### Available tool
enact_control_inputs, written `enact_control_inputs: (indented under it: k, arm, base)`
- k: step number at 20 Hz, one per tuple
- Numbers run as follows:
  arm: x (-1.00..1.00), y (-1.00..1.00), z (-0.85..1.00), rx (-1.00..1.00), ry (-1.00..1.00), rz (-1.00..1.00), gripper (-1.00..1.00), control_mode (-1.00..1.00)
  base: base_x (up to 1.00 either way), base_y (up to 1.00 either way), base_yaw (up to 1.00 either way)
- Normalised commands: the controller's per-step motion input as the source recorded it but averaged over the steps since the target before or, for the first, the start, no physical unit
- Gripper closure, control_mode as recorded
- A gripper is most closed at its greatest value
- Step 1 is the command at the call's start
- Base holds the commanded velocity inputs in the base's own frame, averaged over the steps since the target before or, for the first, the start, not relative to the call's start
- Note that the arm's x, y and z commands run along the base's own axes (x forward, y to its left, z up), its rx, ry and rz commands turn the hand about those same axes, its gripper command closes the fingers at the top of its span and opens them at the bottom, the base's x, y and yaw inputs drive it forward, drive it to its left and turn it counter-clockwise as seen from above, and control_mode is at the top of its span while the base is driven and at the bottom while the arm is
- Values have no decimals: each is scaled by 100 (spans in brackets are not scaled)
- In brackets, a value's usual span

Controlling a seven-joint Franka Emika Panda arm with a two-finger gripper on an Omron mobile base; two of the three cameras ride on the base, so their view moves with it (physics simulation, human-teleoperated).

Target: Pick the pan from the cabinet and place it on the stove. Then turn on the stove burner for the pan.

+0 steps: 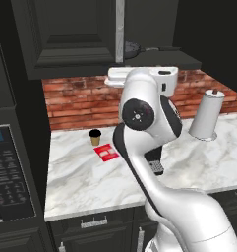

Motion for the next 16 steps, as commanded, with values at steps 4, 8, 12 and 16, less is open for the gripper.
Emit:
enact_control_inputs:
  k: [4, 8, 12, 16]
  arm:
    - [44, 11, 18, 5, -16, 8, -100, -100]
    - [45, 12, 19, 4, -14, 9, -100, -100]
    - [42, 10, 21, 2, -9, 7, -100, -100]
    - [36, 12, 24, 0, -4, 2, -100, -100]
  base:
    - [0, 0, 0]
    - [0, 0, 0]
    - [0, 0, 0]
    - [0, 0, 0]
